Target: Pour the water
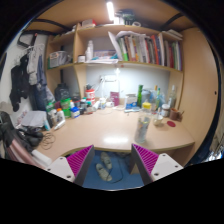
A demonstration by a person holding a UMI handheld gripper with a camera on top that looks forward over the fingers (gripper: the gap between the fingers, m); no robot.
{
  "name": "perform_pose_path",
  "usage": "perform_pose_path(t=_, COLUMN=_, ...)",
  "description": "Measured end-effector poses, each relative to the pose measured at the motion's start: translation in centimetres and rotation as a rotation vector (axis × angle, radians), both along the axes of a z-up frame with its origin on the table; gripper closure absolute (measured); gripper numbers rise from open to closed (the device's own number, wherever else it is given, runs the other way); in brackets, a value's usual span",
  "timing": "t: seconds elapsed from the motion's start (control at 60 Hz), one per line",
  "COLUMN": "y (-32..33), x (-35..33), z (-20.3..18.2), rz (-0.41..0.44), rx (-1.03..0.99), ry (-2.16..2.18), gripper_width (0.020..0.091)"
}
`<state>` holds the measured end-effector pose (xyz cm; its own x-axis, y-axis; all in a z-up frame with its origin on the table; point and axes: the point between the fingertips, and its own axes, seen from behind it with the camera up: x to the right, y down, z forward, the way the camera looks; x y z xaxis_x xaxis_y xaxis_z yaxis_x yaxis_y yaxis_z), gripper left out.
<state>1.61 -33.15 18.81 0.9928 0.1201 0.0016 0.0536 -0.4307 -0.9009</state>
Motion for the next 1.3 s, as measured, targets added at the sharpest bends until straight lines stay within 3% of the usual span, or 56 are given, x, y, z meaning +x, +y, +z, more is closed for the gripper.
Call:
perform_pose_path(t=0.317, y=15.5, x=12.5, z=-5.2, rz=-0.152, rx=0.108, ry=0.004, gripper_width=0.0269)
perform_pose_path(t=0.55, y=26.2, x=13.6, z=-11.1, rz=-0.063, rx=0.134, ry=0.005, gripper_width=0.0272)
perform_pose_path(t=0.75, y=31.7, x=14.4, z=-12.5, rz=-0.034, rx=0.207, ry=-0.053, gripper_width=0.0282)
perform_pose_path(t=0.8, y=32.7, x=14.3, z=-13.2, rz=-0.015, rx=0.205, ry=-0.048, gripper_width=0.0305)
perform_pose_path(t=0.85, y=33.1, x=14.2, z=-13.6, rz=-0.008, rx=0.204, ry=-0.031, gripper_width=0.0496)
perform_pose_path(t=1.117, y=34.3, x=13.5, z=-14.2, rz=0.016, rx=0.144, ry=-0.003, gripper_width=0.0634)
perform_pose_path(t=1.217, y=34.9, x=13.1, z=-14.4, rz=0.028, rx=0.056, ry=0.056, gripper_width=0.0647)
perform_pose_path(t=1.3, y=36.5, x=12.6, z=-12.0, rz=-0.015, rx=0.021, ry=0.268, gripper_width=0.0649)
